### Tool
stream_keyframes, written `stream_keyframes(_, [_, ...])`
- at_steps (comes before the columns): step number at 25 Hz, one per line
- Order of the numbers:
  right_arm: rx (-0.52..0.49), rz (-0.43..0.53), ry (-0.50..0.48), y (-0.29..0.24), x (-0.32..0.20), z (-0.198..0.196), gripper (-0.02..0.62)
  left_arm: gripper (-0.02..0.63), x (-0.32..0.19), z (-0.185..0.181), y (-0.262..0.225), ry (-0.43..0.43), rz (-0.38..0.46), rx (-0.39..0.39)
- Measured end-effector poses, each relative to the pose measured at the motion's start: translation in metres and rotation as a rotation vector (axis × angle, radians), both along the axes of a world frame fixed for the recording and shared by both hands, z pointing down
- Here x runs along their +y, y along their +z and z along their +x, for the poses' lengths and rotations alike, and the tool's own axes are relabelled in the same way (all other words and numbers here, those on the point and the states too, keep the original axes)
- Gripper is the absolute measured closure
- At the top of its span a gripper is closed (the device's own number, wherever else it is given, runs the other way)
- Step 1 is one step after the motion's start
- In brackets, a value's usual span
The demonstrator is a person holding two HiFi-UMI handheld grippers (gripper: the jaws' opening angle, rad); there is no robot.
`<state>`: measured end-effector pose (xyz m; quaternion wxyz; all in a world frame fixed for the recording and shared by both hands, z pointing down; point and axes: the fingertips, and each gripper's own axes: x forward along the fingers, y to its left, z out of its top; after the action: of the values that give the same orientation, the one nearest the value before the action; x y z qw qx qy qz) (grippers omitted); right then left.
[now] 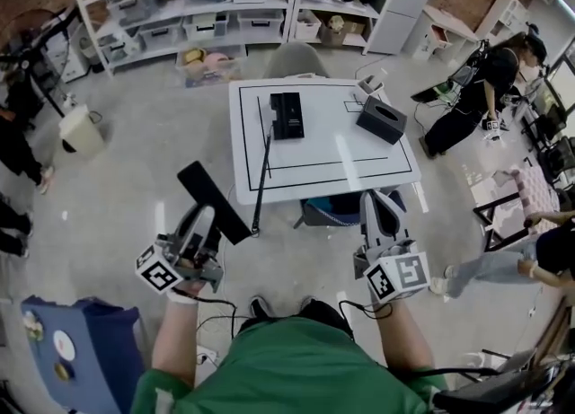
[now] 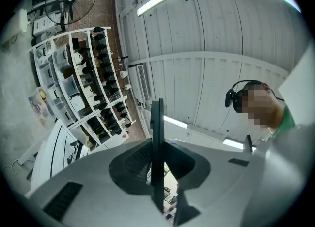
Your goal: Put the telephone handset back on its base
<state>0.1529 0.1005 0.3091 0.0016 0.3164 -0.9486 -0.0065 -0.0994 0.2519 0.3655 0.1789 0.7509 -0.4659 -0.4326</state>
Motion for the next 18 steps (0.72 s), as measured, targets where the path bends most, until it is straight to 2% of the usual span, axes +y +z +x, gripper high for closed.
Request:
stream_keyframes(8, [0.01, -0.029, -0.017, 0.016, -0.008, -0.034, 0.572, 0.52, -0.01, -0.016, 0.013, 0.016, -0.017, 0.009])
stream_keyframes(18, [-0.059, -0.072, -0.093, 0.034, -0.069, -0.078, 0.572, 0.52, -0.058, -0.031, 0.022, -0.002, -0.078, -0.034])
